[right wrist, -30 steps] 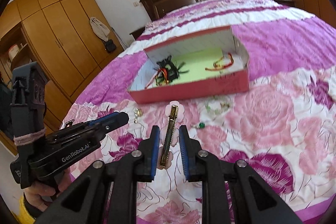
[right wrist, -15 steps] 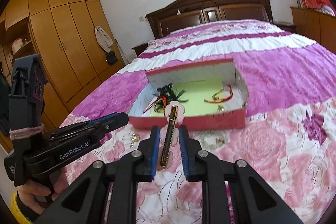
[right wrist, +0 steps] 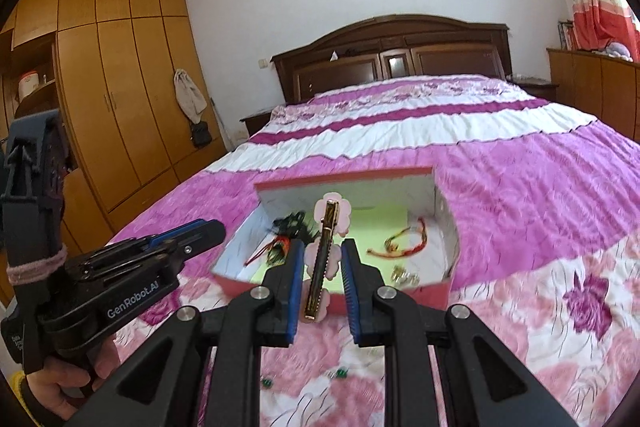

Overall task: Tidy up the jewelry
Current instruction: 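Lift the gold charm and gold hairpin and carry both over the pink box, then open left tool dropping the gold charm in the box while right tool releases the hairpin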

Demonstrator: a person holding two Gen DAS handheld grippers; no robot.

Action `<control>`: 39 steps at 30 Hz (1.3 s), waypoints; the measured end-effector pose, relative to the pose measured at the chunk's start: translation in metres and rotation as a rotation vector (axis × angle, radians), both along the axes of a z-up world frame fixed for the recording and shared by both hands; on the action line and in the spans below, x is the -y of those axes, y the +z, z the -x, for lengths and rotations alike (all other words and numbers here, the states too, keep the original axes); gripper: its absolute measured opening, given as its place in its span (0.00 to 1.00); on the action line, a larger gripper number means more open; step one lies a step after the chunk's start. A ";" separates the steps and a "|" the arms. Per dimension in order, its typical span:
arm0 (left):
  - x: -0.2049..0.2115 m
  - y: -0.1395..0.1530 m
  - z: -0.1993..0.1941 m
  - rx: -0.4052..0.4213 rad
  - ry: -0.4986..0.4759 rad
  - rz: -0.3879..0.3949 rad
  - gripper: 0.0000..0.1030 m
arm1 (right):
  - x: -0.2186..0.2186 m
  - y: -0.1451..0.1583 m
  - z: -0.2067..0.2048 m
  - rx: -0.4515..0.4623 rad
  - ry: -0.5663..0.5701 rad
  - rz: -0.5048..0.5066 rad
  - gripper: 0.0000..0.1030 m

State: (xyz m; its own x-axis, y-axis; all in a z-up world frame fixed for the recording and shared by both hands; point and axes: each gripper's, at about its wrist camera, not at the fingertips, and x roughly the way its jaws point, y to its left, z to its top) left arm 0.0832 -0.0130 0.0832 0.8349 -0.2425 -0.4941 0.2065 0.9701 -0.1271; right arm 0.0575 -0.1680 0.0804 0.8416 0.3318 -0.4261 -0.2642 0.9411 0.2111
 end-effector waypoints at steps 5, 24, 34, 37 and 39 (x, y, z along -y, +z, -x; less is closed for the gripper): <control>-0.002 -0.003 -0.017 0.057 0.040 0.005 0.07 | 0.003 -0.001 -0.018 0.052 -0.035 0.030 0.20; 0.002 -0.065 -0.075 0.041 0.134 -0.044 0.07 | 0.017 -0.056 -0.093 0.046 -0.186 0.125 0.20; 0.001 -0.086 -0.092 -0.081 0.127 -0.017 0.07 | 0.017 -0.085 -0.113 -0.071 -0.179 0.134 0.20; 0.002 -0.089 -0.094 -0.102 0.118 -0.015 0.07 | 0.015 -0.087 -0.114 -0.076 -0.173 0.147 0.21; 0.002 -0.089 -0.094 -0.101 0.117 -0.011 0.08 | 0.014 -0.087 -0.113 -0.075 -0.173 0.151 0.21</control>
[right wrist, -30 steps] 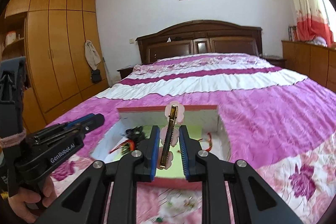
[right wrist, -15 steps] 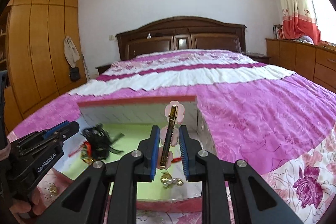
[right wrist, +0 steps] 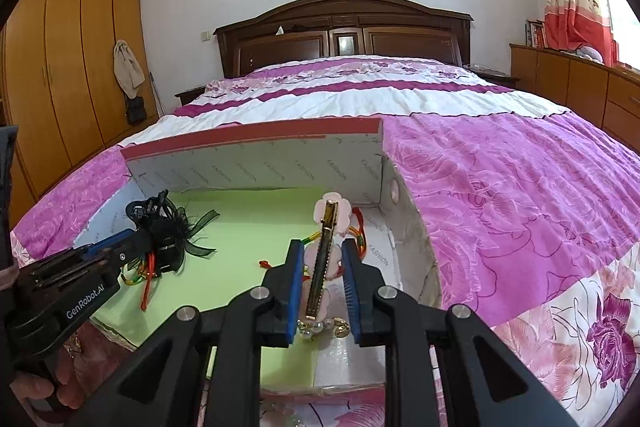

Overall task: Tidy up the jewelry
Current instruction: 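Open left tool dropping the gold charm in the box while right tool releases the hairpin, then withdraw both tools from the box back over the remaining jewelry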

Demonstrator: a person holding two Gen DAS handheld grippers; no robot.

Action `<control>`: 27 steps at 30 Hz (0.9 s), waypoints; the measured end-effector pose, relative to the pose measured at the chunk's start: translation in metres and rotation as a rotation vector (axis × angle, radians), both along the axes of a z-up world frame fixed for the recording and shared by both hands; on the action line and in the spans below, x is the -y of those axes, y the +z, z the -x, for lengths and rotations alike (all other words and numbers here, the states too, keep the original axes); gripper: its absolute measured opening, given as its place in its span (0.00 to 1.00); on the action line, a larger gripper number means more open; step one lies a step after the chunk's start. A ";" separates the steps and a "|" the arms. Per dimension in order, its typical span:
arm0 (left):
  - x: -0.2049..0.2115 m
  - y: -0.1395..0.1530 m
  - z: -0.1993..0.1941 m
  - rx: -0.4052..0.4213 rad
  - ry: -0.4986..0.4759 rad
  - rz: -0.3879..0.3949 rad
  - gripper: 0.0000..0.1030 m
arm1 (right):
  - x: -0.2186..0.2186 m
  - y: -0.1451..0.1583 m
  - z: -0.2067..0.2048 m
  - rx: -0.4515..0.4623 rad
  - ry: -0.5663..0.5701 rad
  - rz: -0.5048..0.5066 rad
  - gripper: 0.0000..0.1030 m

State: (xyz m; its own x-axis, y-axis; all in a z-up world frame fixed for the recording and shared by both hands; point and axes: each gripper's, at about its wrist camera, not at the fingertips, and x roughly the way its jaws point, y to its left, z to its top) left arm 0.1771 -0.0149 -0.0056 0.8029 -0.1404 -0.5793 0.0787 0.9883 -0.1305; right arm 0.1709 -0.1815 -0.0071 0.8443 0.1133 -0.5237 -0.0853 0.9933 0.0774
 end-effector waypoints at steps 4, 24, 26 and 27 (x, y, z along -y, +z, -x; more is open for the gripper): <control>-0.001 0.000 0.000 -0.004 0.000 0.007 0.25 | -0.001 0.000 0.000 -0.004 0.002 -0.009 0.34; -0.014 0.040 0.033 -0.017 -0.070 0.051 0.30 | 0.014 0.031 0.024 0.015 0.001 -0.103 0.40; -0.018 0.048 0.039 -0.025 -0.083 0.067 0.30 | 0.015 0.038 0.032 0.012 0.010 -0.116 0.40; -0.019 0.050 0.042 -0.030 -0.086 0.071 0.30 | 0.015 0.042 0.036 0.012 0.016 -0.125 0.40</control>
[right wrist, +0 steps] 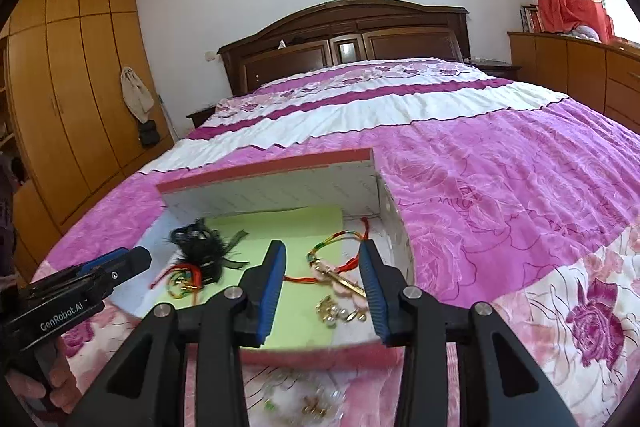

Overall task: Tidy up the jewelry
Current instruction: 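Withdraw both tools from the box back over the remaining jewelry, then close left tool on the gold pendant while right tool grasps the jade bead bracelet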

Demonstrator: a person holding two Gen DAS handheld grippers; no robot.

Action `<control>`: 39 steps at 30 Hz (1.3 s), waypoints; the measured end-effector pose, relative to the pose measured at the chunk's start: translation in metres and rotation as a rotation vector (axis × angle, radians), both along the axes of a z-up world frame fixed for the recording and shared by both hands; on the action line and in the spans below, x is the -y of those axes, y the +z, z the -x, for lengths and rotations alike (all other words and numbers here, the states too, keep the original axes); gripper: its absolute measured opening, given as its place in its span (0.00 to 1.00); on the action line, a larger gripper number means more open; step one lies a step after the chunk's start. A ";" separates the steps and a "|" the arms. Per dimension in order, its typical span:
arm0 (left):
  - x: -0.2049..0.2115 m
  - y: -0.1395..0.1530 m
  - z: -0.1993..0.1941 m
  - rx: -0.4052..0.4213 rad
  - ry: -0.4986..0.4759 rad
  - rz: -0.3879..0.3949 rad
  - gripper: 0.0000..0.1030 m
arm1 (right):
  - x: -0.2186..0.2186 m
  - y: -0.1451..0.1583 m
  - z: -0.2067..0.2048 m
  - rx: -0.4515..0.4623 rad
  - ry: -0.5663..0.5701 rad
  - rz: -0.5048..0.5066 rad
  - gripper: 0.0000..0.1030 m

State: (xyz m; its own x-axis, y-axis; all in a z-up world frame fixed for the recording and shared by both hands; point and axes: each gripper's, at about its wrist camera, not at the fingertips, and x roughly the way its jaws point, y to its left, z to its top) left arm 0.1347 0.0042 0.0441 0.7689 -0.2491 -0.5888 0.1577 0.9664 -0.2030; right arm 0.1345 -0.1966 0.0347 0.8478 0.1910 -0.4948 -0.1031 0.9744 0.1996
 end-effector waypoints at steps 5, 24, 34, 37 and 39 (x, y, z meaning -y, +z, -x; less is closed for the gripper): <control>-0.012 0.008 0.017 -0.032 -0.011 0.010 0.30 | 0.003 0.014 0.021 -0.014 0.018 -0.033 0.42; -0.023 -0.043 0.031 -0.206 0.022 -0.068 0.29 | 0.025 -0.001 0.074 -0.144 0.030 -0.103 0.45; -0.028 -0.070 0.023 -0.270 0.057 -0.088 0.29 | 0.033 -0.021 0.072 -0.197 0.025 -0.147 0.45; -0.026 -0.074 0.022 -0.269 0.058 -0.105 0.29 | 0.032 -0.026 0.072 -0.209 0.031 -0.146 0.45; -0.025 -0.075 0.022 -0.266 0.057 -0.115 0.28 | 0.032 -0.028 0.071 -0.214 0.030 -0.150 0.45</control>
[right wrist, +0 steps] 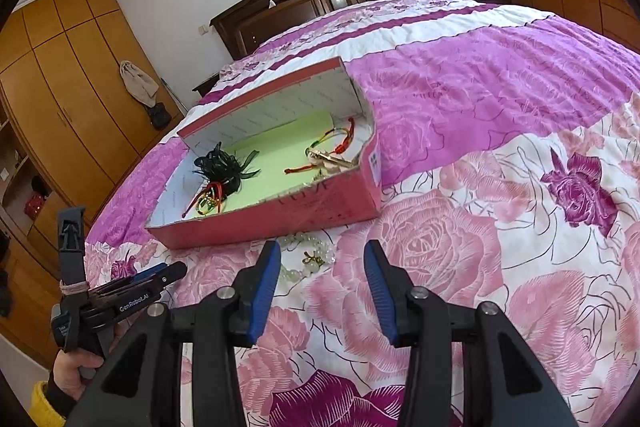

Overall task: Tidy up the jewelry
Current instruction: 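Close left tool on the gold pendant while right tool grasps the jade bead bracelet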

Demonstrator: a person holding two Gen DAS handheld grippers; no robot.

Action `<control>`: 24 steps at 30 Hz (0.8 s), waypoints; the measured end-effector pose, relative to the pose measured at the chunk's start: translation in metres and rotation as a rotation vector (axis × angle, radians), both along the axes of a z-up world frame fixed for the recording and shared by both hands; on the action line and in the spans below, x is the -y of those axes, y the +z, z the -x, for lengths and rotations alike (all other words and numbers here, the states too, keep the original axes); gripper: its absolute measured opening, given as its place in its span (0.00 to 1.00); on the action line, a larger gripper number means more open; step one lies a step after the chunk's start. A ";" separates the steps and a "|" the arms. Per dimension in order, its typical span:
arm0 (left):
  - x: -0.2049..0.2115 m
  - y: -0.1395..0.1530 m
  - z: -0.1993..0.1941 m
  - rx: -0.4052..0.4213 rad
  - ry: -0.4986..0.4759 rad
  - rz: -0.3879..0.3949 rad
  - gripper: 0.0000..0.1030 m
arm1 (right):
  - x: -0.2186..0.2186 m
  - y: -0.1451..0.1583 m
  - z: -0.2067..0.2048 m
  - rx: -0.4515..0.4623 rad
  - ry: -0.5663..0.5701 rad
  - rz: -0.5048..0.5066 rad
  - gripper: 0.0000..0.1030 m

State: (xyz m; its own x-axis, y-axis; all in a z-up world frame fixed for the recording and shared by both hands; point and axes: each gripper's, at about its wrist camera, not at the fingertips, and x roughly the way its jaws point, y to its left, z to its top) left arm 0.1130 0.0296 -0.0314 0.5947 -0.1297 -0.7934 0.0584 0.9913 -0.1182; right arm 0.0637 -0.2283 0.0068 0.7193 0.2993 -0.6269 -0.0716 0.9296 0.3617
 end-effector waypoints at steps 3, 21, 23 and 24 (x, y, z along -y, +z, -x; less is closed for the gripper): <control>0.002 0.000 0.001 0.008 -0.004 -0.016 0.18 | 0.002 -0.003 -0.001 -0.008 -0.005 -0.010 0.45; 0.005 0.017 0.018 0.064 -0.035 0.065 0.07 | -0.003 -0.009 -0.003 -0.041 0.006 0.011 0.45; 0.005 0.016 0.018 0.065 -0.038 0.075 0.07 | -0.007 -0.011 -0.005 -0.052 0.018 0.022 0.45; 0.004 0.016 0.017 0.063 -0.039 0.079 0.07 | -0.008 -0.013 -0.007 -0.060 0.024 0.025 0.45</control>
State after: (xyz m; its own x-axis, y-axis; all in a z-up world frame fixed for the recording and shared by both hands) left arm 0.0960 0.0258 -0.0156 0.6365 -0.2143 -0.7409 0.1065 0.9758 -0.1908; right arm 0.0704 -0.2199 -0.0059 0.6731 0.3000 -0.6759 -0.0730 0.9365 0.3430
